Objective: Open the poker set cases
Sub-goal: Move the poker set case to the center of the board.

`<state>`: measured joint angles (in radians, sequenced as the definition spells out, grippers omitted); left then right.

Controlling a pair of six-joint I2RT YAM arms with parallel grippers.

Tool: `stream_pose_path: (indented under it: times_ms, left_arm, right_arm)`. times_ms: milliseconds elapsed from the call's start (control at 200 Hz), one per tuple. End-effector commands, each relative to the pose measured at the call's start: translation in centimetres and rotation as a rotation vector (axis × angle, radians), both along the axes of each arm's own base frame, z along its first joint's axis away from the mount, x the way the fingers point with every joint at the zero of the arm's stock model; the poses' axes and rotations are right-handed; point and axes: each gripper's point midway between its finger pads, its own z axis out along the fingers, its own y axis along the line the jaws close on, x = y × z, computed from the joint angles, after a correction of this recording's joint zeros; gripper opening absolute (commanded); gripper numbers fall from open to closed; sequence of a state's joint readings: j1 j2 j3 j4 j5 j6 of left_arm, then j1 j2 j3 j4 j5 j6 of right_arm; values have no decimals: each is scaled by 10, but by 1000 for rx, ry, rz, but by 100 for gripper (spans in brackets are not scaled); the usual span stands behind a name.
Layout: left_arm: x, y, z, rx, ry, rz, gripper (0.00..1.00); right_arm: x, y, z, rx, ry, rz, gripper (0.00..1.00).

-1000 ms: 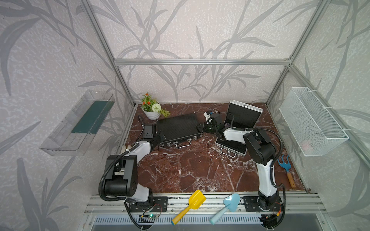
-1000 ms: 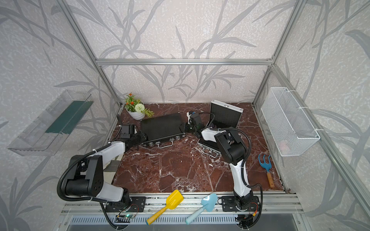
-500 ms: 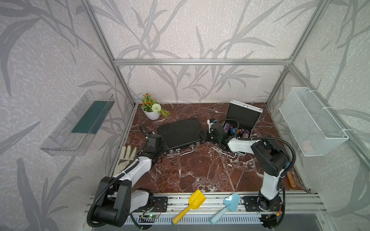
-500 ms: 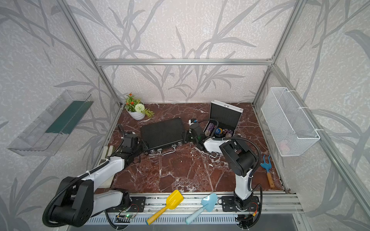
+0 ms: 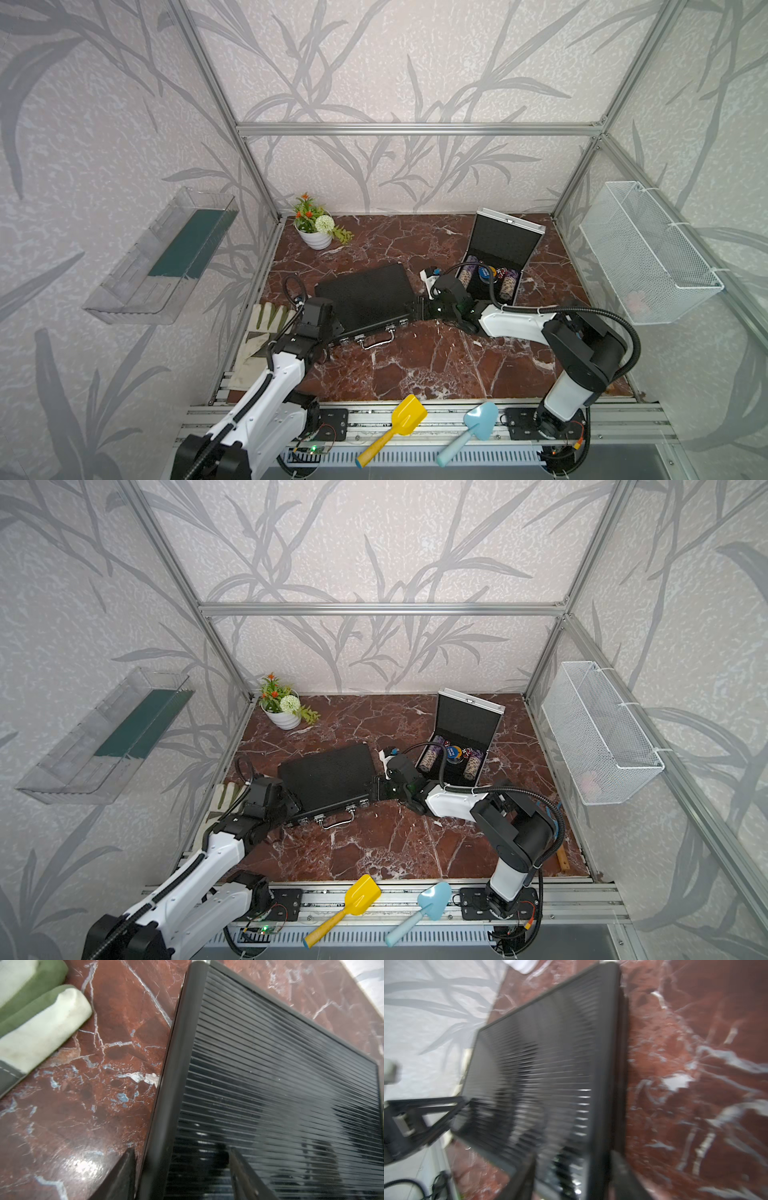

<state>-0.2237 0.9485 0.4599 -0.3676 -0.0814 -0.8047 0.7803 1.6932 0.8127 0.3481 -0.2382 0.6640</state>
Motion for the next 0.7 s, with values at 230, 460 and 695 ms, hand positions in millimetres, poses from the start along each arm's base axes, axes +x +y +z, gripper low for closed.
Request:
stream_pose_path:
  times_ms: [230,460,695]
  left_arm:
    - [19,-13,53,23,-69,-50,68]
    - [38,-4,74,136,-66,-61,75]
    - [92,-27,73,185,-81,-217,82]
  right_arm:
    - [-92,-12,-30,54,333,157,92]
    - [-86,-7,-55,155,365,81,91]
    - [-57,10,-67,310,346,-51,95]
